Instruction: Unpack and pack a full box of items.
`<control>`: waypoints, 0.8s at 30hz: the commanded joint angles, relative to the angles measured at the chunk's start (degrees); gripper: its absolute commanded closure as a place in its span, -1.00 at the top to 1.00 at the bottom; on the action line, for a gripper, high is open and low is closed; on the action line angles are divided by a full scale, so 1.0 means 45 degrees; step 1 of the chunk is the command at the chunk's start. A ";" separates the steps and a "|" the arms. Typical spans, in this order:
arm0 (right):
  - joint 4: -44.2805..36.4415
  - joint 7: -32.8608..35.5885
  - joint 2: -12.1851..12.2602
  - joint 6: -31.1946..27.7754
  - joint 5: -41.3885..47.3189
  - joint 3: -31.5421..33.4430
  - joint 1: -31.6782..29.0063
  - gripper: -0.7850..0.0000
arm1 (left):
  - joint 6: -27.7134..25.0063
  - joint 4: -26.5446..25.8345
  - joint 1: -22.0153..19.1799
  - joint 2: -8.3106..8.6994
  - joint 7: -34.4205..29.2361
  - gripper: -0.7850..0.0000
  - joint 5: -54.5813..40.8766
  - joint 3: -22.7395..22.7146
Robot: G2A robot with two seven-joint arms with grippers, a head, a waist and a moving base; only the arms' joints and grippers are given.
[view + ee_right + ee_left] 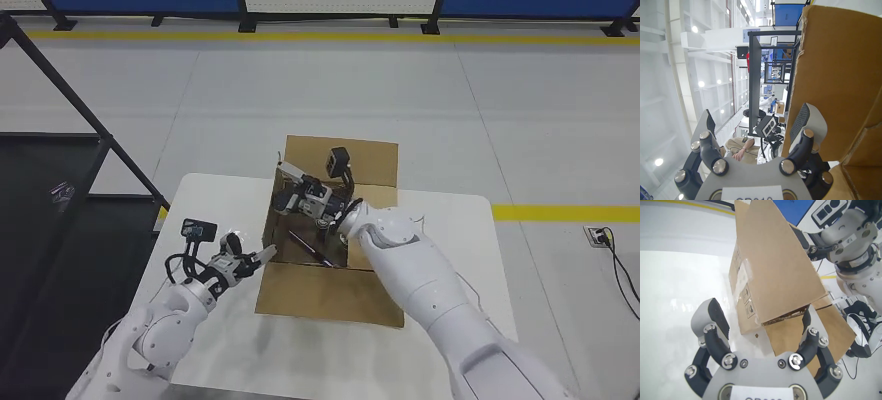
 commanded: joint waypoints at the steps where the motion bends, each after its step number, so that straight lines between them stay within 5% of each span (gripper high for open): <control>1: 0.0061 0.0273 -0.0071 -0.0058 0.0069 -0.0031 0.0014 1.00 | 0.0080 0.0121 -0.0063 -0.0051 0.0079 1.00 -0.0380 -0.0037; 11: 0.0735 0.0870 -0.0173 -0.0651 0.0041 0.0174 0.0262 1.00 | 0.0195 0.0598 0.0166 -0.0106 0.0249 1.00 -0.1672 -0.1089; 24: 0.1004 0.0851 0.0489 -0.1601 0.0217 0.1516 0.0140 1.00 | 0.0374 0.1211 0.0917 -0.0018 -0.0236 1.00 -0.1688 -0.2380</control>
